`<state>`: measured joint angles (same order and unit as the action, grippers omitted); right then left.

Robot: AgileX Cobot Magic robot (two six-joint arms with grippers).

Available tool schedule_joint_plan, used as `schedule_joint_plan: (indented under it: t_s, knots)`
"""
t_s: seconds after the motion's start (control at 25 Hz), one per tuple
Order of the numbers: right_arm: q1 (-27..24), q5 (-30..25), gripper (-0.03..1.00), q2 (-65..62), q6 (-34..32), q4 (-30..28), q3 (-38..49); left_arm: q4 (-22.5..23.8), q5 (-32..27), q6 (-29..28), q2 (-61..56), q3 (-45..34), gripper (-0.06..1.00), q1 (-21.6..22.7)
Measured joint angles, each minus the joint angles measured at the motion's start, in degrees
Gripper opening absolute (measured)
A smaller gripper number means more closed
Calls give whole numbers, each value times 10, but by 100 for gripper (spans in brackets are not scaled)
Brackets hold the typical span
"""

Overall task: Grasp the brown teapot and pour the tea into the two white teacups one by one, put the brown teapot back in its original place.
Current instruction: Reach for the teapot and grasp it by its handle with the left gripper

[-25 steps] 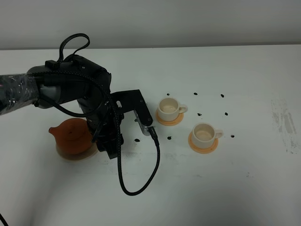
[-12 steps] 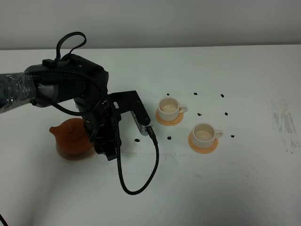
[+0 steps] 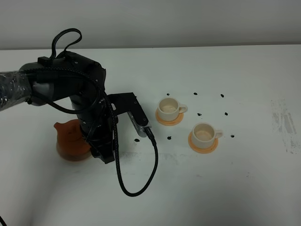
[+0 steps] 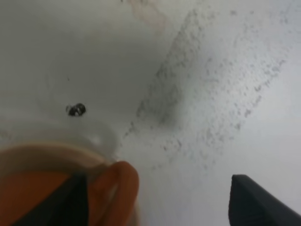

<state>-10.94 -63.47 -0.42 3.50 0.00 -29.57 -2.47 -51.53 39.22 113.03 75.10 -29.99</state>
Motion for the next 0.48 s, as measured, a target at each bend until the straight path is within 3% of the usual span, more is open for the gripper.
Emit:
schedule_joint_plan:
  t_s: [0.48]
  knots:
    - [0, 0, 47, 0, 0, 0, 0, -13, -55, 0, -3, 0, 60, 1]
